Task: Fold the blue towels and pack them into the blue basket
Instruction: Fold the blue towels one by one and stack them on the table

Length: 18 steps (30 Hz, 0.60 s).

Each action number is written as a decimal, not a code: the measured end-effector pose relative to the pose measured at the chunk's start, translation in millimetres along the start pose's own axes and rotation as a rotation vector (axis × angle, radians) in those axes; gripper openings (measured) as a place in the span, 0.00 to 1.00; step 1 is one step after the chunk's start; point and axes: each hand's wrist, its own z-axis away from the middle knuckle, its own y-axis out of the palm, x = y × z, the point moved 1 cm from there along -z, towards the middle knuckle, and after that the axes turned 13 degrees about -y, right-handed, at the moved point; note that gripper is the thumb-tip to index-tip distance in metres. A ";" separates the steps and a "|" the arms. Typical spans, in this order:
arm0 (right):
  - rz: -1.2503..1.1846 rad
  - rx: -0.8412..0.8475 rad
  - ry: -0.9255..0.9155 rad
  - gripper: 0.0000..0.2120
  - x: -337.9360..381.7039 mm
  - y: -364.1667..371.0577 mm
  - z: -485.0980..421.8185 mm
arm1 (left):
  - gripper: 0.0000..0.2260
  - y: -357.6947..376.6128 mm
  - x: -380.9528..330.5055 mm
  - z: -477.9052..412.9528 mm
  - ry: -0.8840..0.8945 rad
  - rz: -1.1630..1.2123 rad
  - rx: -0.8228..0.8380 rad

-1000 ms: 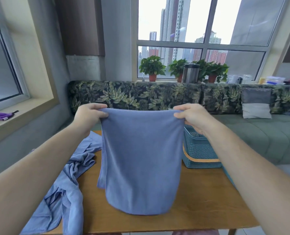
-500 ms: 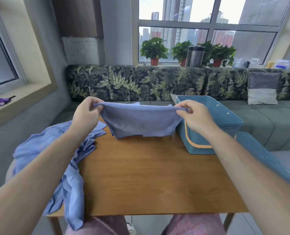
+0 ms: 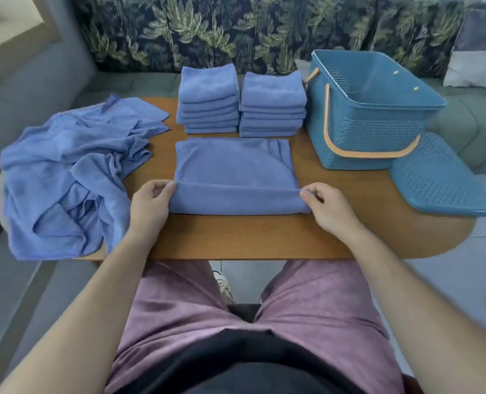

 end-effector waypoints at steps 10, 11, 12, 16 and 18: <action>0.131 -0.023 -0.313 0.19 31.8 21.7 -8.1 | 0.15 1.5 -31.2 12.0 0.176 -0.349 0.063; 0.232 0.022 -0.367 0.17 38.0 34.5 -13.0 | 0.11 10.9 -38.3 14.9 0.228 -0.368 0.091; 0.344 0.095 -0.370 0.17 42.5 47.5 -18.4 | 0.08 23.0 -41.5 14.7 0.284 -0.403 0.130; 0.569 0.397 -0.230 0.30 52.4 87.4 -32.9 | 0.24 71.8 -27.4 -2.6 0.413 -0.781 0.261; 0.591 0.442 -0.171 0.31 50.3 94.6 -29.3 | 0.29 80.5 -15.3 -5.5 0.406 -0.923 0.270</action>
